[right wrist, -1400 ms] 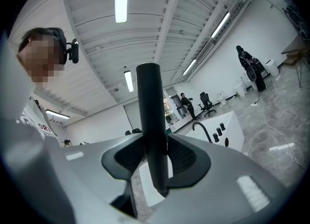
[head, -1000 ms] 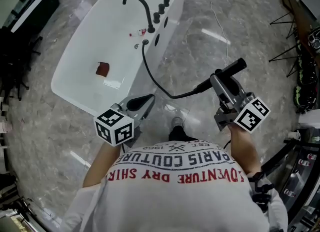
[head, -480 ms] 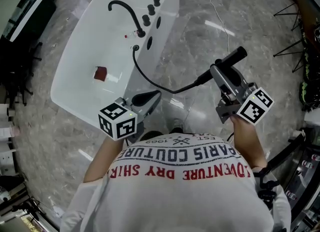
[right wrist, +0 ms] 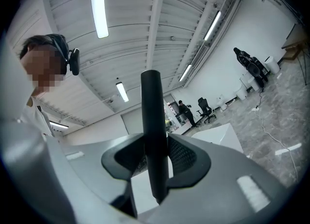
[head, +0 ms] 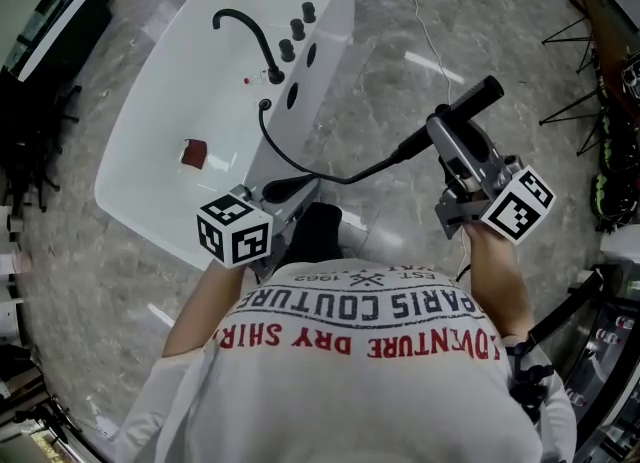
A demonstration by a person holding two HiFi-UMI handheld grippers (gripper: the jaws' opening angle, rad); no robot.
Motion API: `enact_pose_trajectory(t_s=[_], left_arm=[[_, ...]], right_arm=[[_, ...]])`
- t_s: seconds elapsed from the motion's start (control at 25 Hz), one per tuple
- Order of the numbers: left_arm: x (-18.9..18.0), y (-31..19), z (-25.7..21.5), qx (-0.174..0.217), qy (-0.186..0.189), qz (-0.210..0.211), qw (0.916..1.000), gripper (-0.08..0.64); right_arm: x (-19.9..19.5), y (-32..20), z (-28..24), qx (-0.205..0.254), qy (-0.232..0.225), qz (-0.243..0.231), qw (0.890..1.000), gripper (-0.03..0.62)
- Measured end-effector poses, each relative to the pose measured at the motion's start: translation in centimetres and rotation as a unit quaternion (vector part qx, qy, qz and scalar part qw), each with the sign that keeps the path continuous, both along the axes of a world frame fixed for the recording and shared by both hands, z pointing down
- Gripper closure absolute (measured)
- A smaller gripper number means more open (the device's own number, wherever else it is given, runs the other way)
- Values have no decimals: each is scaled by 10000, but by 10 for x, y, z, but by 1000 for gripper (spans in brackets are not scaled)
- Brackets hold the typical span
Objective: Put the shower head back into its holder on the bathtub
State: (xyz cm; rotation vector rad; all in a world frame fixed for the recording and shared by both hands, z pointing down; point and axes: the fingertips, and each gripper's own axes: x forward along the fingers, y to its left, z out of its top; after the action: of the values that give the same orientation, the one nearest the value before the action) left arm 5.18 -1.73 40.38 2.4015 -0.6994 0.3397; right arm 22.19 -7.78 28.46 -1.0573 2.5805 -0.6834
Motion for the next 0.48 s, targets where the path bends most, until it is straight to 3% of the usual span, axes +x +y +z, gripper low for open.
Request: enact_pose_trajectory(t_s=[0.24,0.48], left_arm=[[-5,-15,18,114,-91,170,9998,555],[0,-41,49,-73,-298,265,9992,555]], right_arm=[[-9,-10,-8,68,10,-49,10000,449],[5,-28,-1,-58,-56,196,9998,449]])
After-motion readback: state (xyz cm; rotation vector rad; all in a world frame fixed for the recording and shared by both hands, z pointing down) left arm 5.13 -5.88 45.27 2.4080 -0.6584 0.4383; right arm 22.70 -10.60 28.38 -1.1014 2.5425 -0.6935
